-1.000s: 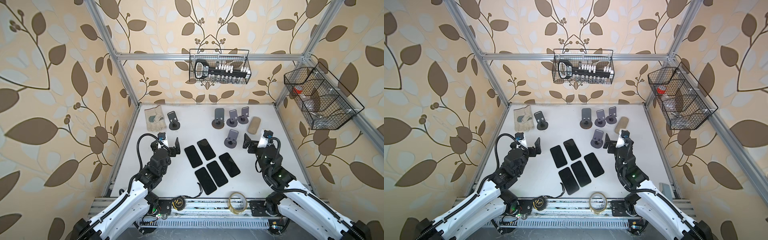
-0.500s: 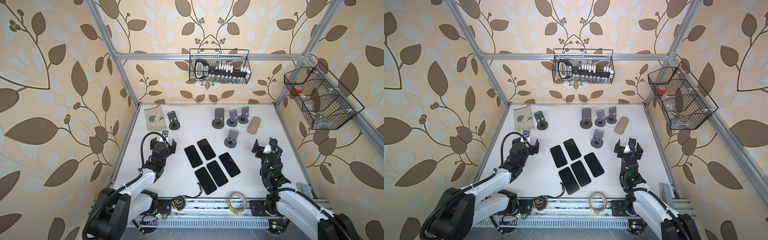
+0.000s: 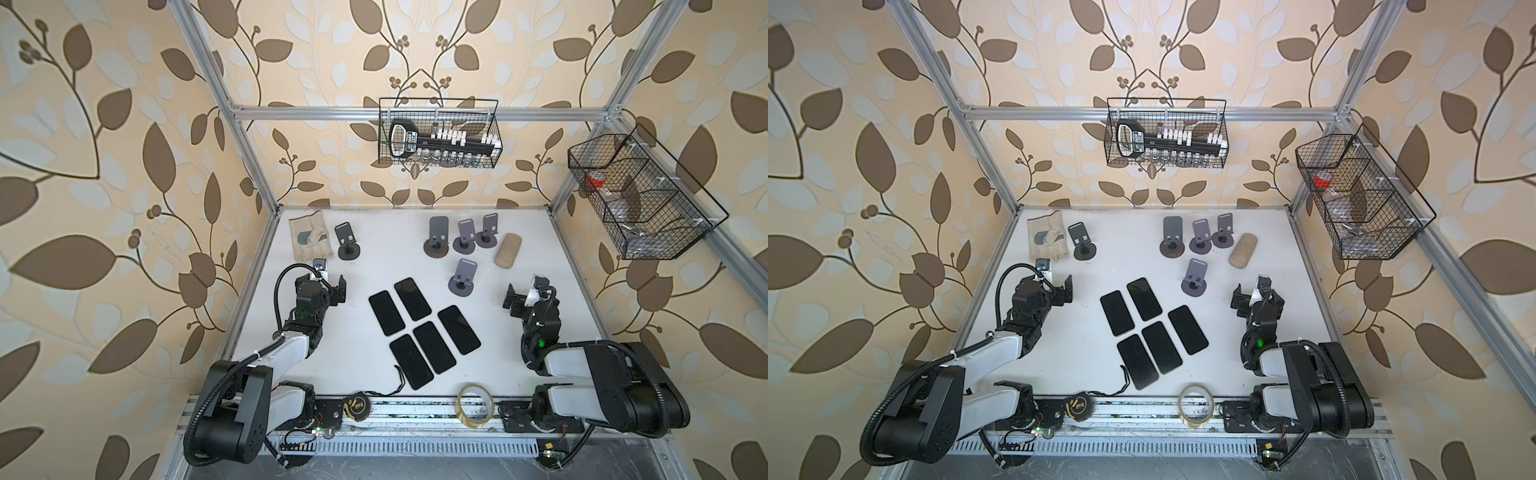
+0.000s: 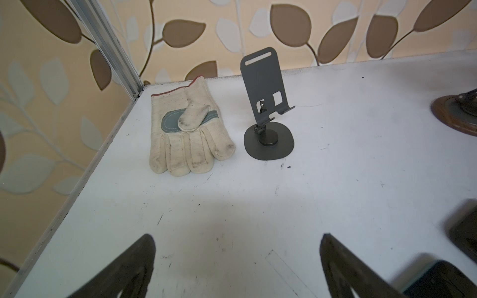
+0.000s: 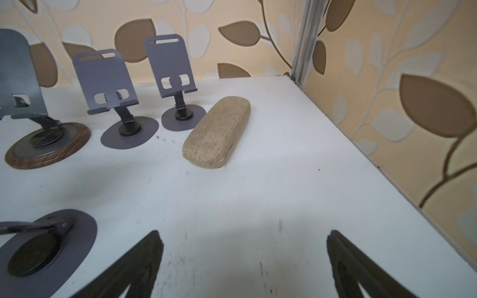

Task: Remove the phone from the phone stand
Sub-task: Reset both arms

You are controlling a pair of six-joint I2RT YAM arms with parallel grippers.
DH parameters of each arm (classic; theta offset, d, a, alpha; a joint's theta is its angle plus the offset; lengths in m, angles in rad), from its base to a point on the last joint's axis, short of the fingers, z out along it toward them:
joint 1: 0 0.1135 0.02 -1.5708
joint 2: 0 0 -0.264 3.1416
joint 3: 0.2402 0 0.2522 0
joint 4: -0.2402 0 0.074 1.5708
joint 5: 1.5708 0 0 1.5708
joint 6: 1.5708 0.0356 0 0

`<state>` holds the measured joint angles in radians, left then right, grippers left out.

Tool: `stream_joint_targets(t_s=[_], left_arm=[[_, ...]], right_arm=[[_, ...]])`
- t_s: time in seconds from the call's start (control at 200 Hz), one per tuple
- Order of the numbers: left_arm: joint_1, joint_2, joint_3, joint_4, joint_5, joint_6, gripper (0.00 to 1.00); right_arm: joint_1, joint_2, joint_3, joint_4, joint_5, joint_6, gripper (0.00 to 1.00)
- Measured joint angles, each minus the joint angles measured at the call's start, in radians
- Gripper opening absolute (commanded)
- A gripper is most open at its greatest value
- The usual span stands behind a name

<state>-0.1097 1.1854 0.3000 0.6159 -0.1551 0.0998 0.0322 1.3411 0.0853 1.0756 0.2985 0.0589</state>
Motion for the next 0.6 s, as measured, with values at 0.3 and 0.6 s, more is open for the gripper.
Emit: stream_joint_targets(t_s=[0.3, 0.6], left_arm=[[0.007, 0.235, -0.027, 0.188, 0.060, -0.021, 0.99], [0.053, 0.332, 0.042, 0.150, 0.112, -0.034, 0.99]], right_arm=[[0.003, 0.002, 0.042, 0.000, -0.015, 0.008, 1.00], [0.007, 0.002, 0.042, -0.010, -0.012, 0.008, 1.00]])
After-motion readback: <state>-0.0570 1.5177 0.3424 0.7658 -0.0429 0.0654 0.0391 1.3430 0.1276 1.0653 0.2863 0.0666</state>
